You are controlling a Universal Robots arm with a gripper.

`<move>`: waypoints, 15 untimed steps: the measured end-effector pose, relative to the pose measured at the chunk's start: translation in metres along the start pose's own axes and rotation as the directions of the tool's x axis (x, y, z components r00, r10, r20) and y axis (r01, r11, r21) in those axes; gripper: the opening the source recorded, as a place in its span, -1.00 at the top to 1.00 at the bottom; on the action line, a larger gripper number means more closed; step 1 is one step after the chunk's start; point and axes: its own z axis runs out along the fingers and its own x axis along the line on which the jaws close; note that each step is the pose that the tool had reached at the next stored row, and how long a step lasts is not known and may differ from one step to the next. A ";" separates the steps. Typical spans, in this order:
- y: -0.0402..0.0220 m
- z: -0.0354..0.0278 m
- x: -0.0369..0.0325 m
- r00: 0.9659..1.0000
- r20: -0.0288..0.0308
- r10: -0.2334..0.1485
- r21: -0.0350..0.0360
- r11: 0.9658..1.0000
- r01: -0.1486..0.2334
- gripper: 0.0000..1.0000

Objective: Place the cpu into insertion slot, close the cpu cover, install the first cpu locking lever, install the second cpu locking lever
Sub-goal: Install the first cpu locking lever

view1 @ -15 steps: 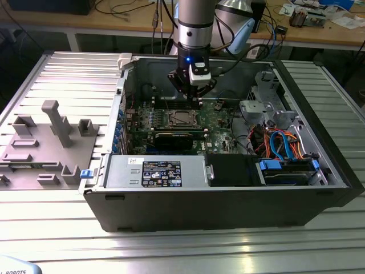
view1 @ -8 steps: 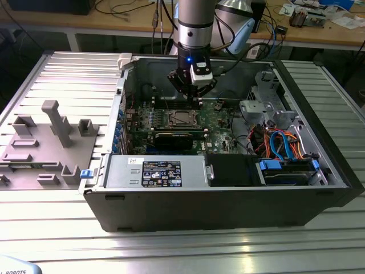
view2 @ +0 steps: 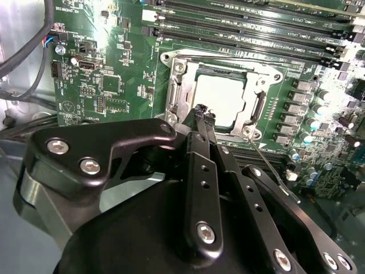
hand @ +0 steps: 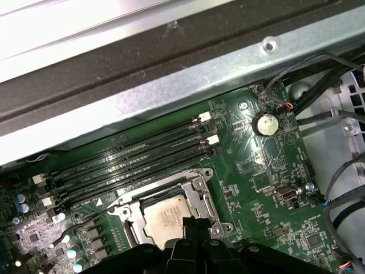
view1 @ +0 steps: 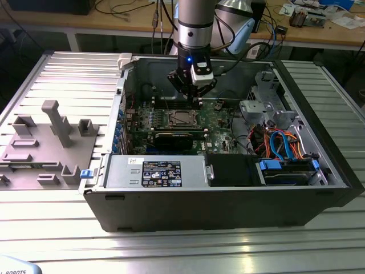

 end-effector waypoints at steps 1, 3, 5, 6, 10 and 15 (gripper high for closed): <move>0.0000 0.0000 0.0000 1.000 0.000 -0.002 0.000 1.000 0.002 0.79; 0.0000 0.0000 0.0000 1.000 0.000 -0.007 0.000 1.000 0.007 0.79; 0.0000 0.0000 0.0000 1.000 0.000 -0.012 -0.001 1.000 0.012 0.79; 0.0000 0.0000 0.0000 1.000 0.000 -0.015 -0.001 1.000 0.015 0.79; 0.0000 0.0000 0.0000 1.000 0.001 -0.031 -0.002 1.000 0.031 0.79; 0.0000 0.0000 0.0000 0.999 0.002 -0.053 -0.004 0.999 0.053 0.79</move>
